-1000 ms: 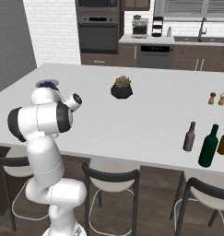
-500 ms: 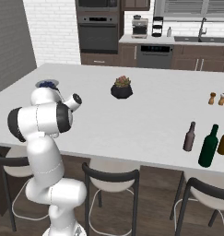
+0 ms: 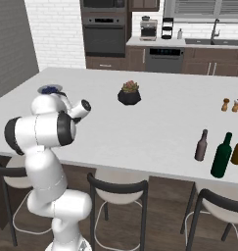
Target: Move the plastic bottles in the middle to the plastics group, and the glass bottles in the middle to the glass group.
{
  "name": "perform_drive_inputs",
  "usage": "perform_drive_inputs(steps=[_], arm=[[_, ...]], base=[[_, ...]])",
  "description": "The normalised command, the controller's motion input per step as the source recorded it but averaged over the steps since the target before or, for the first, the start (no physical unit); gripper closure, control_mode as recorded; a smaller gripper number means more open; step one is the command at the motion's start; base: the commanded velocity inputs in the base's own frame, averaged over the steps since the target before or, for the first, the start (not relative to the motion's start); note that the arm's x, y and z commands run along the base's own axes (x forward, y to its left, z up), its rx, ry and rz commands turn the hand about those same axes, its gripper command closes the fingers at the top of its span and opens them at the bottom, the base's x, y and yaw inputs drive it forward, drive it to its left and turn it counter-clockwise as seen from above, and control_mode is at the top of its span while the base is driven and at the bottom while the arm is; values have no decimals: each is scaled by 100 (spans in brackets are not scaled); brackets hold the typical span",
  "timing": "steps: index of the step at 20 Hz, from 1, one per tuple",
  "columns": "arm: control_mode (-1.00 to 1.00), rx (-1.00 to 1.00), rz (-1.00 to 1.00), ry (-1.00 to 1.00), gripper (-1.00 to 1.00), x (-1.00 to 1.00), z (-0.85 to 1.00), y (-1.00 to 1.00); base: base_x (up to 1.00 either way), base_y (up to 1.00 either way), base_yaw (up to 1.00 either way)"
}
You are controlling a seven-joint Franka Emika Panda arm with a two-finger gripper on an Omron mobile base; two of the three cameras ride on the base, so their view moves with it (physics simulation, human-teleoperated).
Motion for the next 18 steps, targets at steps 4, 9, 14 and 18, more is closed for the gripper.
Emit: perform_drive_inputs(steps=[4, 9, 14, 18], arm=[[-100, 1, -3, 0, -100, 0, 32, -54], [-100, 0, -11, 0, -100, -1, 39, -71], [-100, -3, -13, 1, -100, -9, 45, -66], [-100, -12, -20, 8, -100, -11, 56, -56]], base=[[0, 0, 0], [0, 0, 0], [0, 0, 0], [0, 0, 0]])
